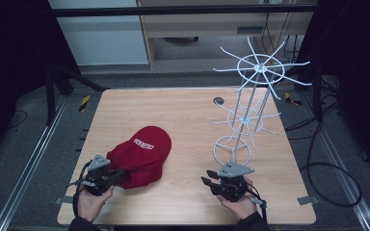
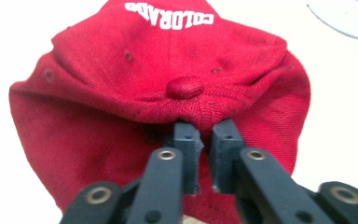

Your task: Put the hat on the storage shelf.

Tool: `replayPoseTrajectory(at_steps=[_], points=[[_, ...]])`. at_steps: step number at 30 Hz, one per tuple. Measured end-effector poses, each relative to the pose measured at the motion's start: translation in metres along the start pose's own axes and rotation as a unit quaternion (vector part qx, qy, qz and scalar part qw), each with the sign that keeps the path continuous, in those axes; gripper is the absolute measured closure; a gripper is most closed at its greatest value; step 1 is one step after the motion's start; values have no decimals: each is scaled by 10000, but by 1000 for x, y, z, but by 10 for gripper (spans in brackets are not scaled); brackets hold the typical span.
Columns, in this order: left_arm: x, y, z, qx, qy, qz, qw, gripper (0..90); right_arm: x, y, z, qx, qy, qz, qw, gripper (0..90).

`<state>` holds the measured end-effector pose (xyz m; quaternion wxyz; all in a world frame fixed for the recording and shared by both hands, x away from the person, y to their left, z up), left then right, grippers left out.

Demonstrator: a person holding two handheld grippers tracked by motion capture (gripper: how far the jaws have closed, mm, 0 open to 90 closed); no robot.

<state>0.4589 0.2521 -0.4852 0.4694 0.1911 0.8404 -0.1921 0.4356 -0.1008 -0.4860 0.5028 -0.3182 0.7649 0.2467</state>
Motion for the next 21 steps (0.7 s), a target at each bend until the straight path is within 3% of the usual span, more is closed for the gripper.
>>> replayPoseTrajectory(at_steps=[3,5,7,9,10,12,13,14,19,21], points=[[-7,-10,0,149,-134,-14,9998,844,4,-2,-7,35,16,20,10000,669],[-18,-27,4,305,-304,106,9990,844,9,-7,-17,105,16,45,9999,666],[-21,-33,7,352,-338,149,9987,844,10,-8,-19,130,6,66,9999,666],[-28,-53,20,502,-354,280,9977,844,12,-14,-27,238,-26,125,9996,665],[-28,-53,20,502,-354,280,9977,844,12,-14,-27,238,-26,125,9996,665],[-32,-71,36,624,-321,397,9967,844,15,-19,-33,309,-42,160,9994,664],[-32,-71,36,624,-321,397,9967,844,15,-19,-33,309,-42,160,9994,664],[-33,-81,46,709,-286,453,9960,844,18,-22,-35,348,-31,176,9992,664],[-34,-95,58,870,-271,545,9944,839,20,-26,-36,408,-33,198,9990,663],[-34,-96,56,972,-279,586,9931,810,21,-27,-36,436,-23,191,9989,659]])
Point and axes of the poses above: each handheld gripper's, and its own axes: z roughly forward along the jaws, x roughly out of its underside, y roughly to its left, the point moved 5 cm from there along z, roughly forward along the jaws, and after that the axes turned 10 degrees about -y, right-handed, at the moved point
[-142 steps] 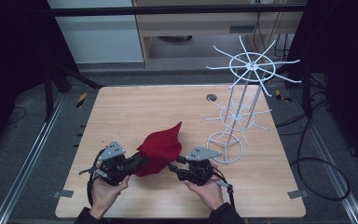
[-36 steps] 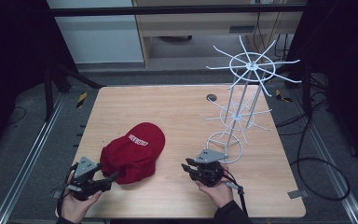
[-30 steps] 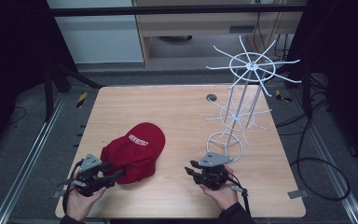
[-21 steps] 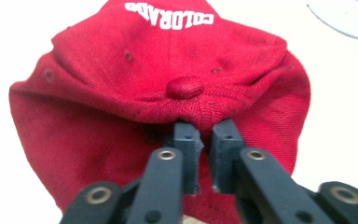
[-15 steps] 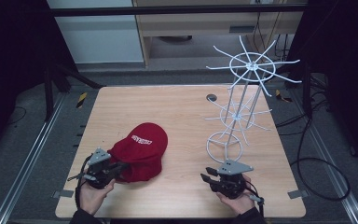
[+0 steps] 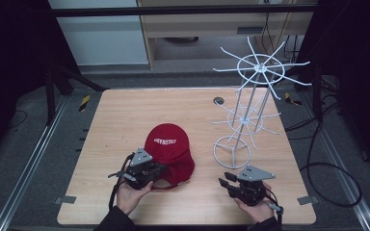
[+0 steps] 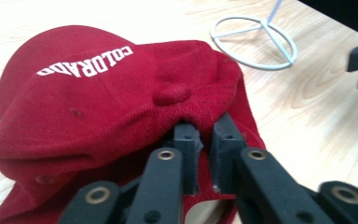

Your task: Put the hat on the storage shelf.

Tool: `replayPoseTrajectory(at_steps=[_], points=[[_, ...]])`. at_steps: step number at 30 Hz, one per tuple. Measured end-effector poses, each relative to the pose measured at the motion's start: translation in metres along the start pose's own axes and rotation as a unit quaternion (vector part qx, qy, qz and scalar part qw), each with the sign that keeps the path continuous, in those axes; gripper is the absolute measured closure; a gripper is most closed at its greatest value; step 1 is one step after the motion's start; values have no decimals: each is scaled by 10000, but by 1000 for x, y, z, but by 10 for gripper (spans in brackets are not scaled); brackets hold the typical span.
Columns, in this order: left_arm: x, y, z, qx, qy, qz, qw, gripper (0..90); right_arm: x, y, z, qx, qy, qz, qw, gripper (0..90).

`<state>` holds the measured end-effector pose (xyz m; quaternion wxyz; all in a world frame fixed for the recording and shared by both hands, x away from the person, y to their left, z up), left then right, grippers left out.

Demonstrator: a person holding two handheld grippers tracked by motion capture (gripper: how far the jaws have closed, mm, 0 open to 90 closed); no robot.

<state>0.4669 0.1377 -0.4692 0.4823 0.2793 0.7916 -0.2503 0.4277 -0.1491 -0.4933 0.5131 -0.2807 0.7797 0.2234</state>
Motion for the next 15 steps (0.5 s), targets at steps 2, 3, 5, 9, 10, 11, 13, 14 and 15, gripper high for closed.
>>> replayPoseTrajectory(at_steps=[2,3,5,9,10,11,13,14,15], points=[[-2,0,-7,80,-84,18,9999,677,1,-1,0,32,16,5,10000,650],[-3,1,-13,126,-148,9,9998,677,2,-2,0,52,26,-13,10000,643],[-8,3,-26,113,-354,72,9993,561,3,-4,1,95,32,17,9999,617],[-19,16,-48,30,-679,288,9973,470,3,-7,-2,229,-47,-1,9997,577],[-20,21,-51,-47,-724,373,9967,451,3,-8,-3,261,-66,27,9996,568],[-21,26,-52,-51,-715,430,9965,430,3,-8,-4,276,-79,28,9996,559],[-19,35,-49,9,-567,468,9973,378,5,-11,-6,325,-114,52,9994,531],[-14,44,-43,-17,-380,558,9977,368,6,-12,-7,329,-111,52,9994,523],[-14,44,-43,-17,-380,558,9977,355,7,-12,-8,343,-103,54,9993,518]])
Point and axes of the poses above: each handheld gripper's, and its own axes: z roughly forward along the jaws, x roughly out of its underside, y roughly to its left, the point moved 5 cm from there along z, roughly forward along the jaws, and after that the axes turned 10 degrees about -y, right-handed, at the moved point
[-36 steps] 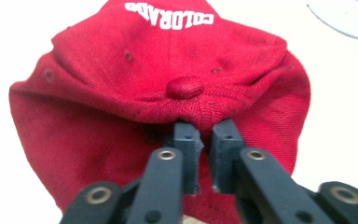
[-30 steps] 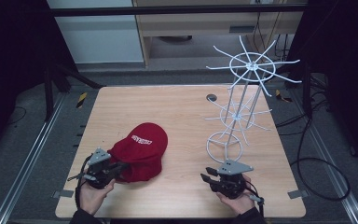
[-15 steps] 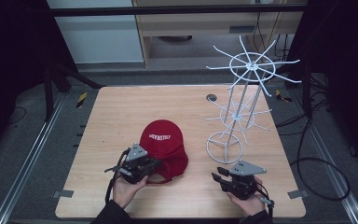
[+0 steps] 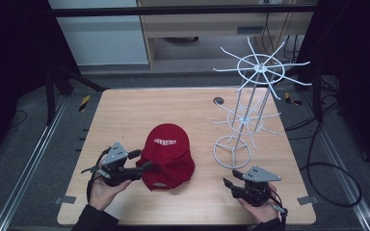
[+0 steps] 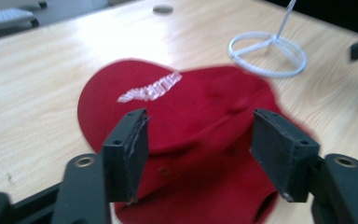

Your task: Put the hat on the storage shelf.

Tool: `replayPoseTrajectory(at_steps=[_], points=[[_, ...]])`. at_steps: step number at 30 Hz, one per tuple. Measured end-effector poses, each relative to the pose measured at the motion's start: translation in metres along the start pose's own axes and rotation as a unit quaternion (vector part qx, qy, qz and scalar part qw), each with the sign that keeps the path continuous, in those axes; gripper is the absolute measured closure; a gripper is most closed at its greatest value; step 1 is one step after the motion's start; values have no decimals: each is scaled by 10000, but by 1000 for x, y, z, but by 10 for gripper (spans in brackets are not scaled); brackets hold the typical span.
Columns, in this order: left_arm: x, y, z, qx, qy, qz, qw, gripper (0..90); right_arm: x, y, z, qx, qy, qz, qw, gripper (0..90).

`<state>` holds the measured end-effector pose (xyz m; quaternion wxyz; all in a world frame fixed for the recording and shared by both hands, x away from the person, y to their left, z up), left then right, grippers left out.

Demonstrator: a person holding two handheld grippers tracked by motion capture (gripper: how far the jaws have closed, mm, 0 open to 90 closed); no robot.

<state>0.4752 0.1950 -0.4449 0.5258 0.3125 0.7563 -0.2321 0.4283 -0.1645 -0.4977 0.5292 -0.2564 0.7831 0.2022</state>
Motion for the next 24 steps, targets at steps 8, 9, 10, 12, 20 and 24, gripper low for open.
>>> replayPoseTrajectory(at_steps=[8,9,10,12,20,24], points=[[12,-4,26,305,315,599,9972,269,4,-3,0,51,63,2,10000,480],[12,-4,26,305,315,599,9972,270,4,-3,0,51,63,2,10000,480],[13,-4,34,346,371,717,9961,276,4,-3,1,49,77,-8,10000,469],[16,-3,42,364,429,770,9954,303,5,-4,2,57,90,-33,9999,463],[24,-4,58,583,839,447,9938,668,5,-4,3,65,106,22,9999,456],[21,-5,58,508,923,109,9944,817,5,-7,3,102,99,5,9999,460]])
Point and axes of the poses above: each handheld gripper's, and its own axes: z roughly forward along the jaws, x roughly out of its underside, y roughly to its left, the point moved 5 cm from there along z, roughly forward along the jaws, and after that the axes turned 10 degrees about -y, right-handed, at the moved point
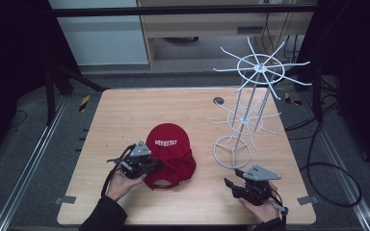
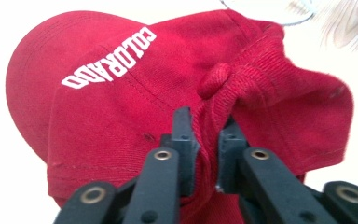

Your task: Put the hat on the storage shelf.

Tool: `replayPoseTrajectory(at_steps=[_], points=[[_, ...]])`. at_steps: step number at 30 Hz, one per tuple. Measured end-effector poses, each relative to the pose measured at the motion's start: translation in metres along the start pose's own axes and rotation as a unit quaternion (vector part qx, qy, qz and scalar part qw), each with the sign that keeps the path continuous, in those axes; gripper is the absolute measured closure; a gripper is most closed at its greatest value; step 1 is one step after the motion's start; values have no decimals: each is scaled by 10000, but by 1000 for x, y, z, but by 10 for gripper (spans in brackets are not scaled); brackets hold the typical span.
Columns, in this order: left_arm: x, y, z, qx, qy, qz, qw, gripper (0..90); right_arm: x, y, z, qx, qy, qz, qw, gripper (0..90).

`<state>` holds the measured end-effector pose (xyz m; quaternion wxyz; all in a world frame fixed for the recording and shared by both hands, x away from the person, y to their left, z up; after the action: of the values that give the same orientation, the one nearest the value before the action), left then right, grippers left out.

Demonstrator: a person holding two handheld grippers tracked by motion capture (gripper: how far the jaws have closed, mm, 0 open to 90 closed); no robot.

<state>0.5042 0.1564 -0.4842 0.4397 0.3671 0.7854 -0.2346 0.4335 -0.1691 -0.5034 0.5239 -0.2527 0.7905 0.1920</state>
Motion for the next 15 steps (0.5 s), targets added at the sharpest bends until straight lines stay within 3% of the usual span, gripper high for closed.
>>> replayPoseTrajectory(at_steps=[7,15], points=[[-10,-2,-12,-91,-319,-352,9988,837,-1,-5,-3,40,-54,64,10000,453],[-26,-6,-39,-284,-820,-795,9930,841,0,-14,-9,144,-145,201,9996,444]])
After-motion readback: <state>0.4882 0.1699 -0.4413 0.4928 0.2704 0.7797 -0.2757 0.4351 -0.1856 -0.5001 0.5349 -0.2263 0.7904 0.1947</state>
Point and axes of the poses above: each handheld gripper's, and its own axes: z roughly forward along the jaws, x roughly out of its underside, y roughly to its left, the point moved 5 cm from there along z, roughly forward along the jaws, and after that the axes turned 10 degrees about -y, right-handed, at the moved point
